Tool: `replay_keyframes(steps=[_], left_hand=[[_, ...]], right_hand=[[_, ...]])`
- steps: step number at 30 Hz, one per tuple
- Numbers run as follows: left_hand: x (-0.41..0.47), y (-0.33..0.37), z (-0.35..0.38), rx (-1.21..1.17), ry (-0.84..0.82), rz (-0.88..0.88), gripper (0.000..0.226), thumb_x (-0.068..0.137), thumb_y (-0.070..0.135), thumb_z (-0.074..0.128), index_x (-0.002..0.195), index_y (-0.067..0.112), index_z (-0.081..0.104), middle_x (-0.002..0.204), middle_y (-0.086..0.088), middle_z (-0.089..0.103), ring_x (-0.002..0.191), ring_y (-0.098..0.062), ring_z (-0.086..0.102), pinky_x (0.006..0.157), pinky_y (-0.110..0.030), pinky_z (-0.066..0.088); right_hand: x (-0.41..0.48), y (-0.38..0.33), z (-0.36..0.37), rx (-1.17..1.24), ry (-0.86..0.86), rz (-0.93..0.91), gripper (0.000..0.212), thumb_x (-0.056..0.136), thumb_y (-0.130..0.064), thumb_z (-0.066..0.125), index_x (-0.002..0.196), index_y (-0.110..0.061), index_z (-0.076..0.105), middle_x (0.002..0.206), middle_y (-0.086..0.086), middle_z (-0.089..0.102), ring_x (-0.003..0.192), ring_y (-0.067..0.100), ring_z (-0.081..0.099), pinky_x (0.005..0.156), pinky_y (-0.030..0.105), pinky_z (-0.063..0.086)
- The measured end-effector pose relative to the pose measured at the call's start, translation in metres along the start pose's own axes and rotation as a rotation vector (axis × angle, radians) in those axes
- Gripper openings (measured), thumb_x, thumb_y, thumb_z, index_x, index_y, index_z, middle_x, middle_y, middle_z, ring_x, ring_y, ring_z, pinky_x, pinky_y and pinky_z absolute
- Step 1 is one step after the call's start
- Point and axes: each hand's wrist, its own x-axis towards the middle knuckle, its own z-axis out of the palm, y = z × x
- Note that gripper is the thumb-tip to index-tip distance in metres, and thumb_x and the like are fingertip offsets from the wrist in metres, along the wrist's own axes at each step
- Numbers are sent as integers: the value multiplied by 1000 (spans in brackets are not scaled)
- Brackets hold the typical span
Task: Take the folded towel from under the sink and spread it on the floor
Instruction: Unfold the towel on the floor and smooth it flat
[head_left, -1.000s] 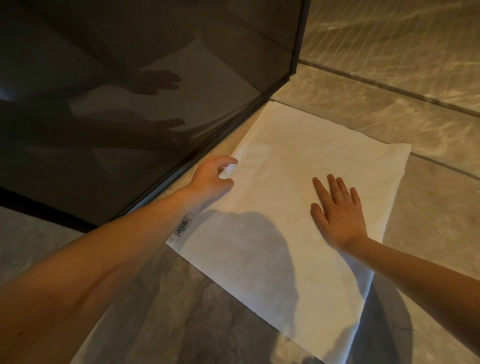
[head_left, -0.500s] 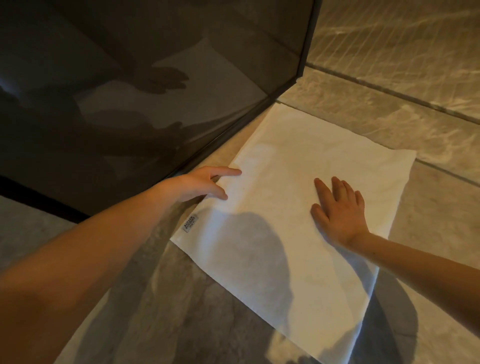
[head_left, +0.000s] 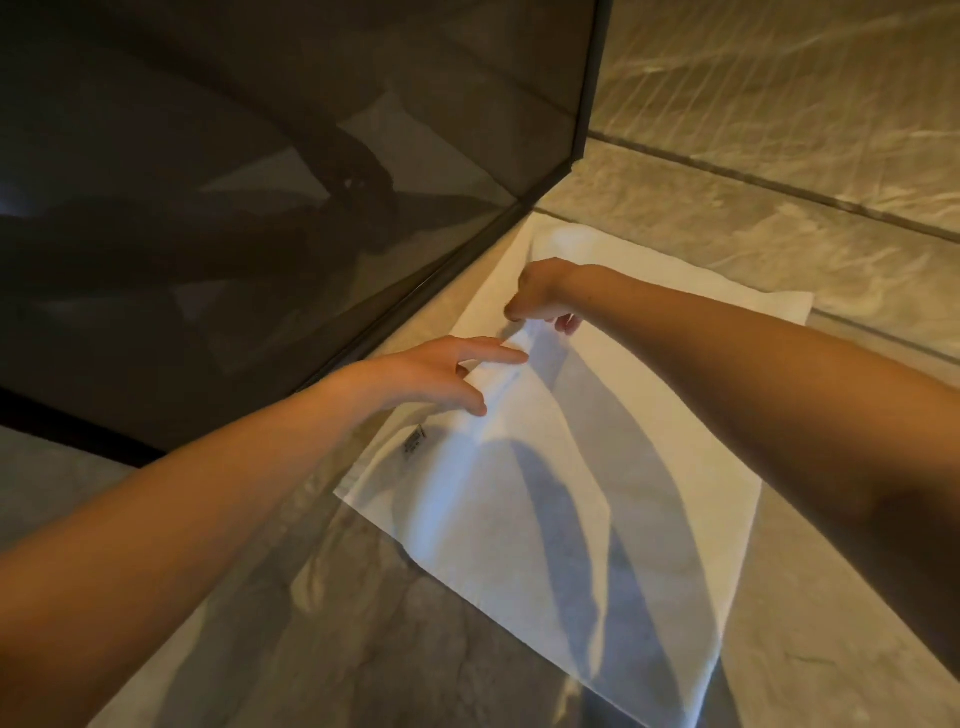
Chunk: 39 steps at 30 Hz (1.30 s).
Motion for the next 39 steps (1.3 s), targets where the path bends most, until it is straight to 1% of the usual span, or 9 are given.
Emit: replay_keyframes(steps=[3, 6, 9, 11, 14, 19, 27, 35, 39], left_hand=[[-1, 2, 4, -82, -18, 3, 67, 78, 13, 68, 126, 58, 55, 137, 41, 37, 134, 8, 26, 95, -10, 28], [-1, 7, 7, -170, -54, -17, 64, 79, 15, 70, 126, 56, 56, 145, 33, 35, 133, 9, 29, 90, -9, 39], [0, 18, 10, -273, -80, -37, 63, 77, 14, 73, 128, 49, 59, 141, 32, 40, 122, 14, 42, 81, -8, 48], [3, 24, 14, -384, -98, -31, 64, 75, 9, 74, 129, 40, 61, 142, 23, 48, 122, 2, 54, 87, -18, 52], [8, 38, 23, -525, -109, -33, 64, 76, -2, 68, 131, 31, 62, 138, 9, 58, 121, -18, 60, 93, -33, 55], [11, 69, 42, -512, -133, -13, 64, 85, -17, 53, 135, 22, 58, 141, 6, 55, 121, -18, 60, 89, -27, 55], [22, 121, 70, -339, -203, 48, 64, 80, -11, 62, 133, 24, 59, 149, 10, 45, 133, -14, 47, 107, -32, 42], [49, 165, 117, 6, -317, 100, 67, 81, 13, 75, 127, 58, 54, 147, 18, 38, 130, -11, 41, 99, -29, 47], [60, 180, 145, 88, -399, 147, 74, 80, 10, 76, 130, 58, 51, 146, 21, 42, 127, -3, 47, 102, -29, 47]], right_hand=[[5, 24, -6, 241, 11, 12, 22, 90, -19, 62, 107, -8, 55, 105, 14, 61, 81, 27, 70, 57, 27, 54], [1, 49, -14, 489, 103, -44, 46, 85, -5, 68, 129, -9, 56, 113, 6, 57, 85, 23, 67, 50, 19, 51], [-9, 72, -13, 346, 257, -151, 70, 80, -9, 74, 143, -19, 46, 138, 6, 46, 117, 27, 53, 72, 17, 47], [-17, 88, -13, 263, 302, -195, 76, 79, -14, 77, 146, -24, 42, 147, 5, 39, 131, 28, 42, 90, 25, 41], [-31, 110, -17, 181, 315, -259, 82, 77, -15, 78, 148, -27, 39, 158, 2, 26, 135, 27, 38, 101, 31, 39], [-61, 140, -26, 161, 302, -342, 88, 75, -7, 76, 150, -24, 35, 158, -2, 26, 138, 24, 33, 106, 30, 36], [-119, 190, -51, 156, 294, -387, 89, 73, 3, 72, 150, -21, 36, 157, -4, 27, 127, 14, 43, 83, 17, 39], [-182, 252, -60, 170, 336, -281, 87, 77, 5, 72, 151, -20, 34, 159, -1, 20, 125, 5, 31, 73, -3, 39], [-212, 287, -55, 176, 393, -137, 87, 80, -1, 74, 152, -23, 31, 162, 1, 13, 135, 20, 38, 77, 0, 33]])
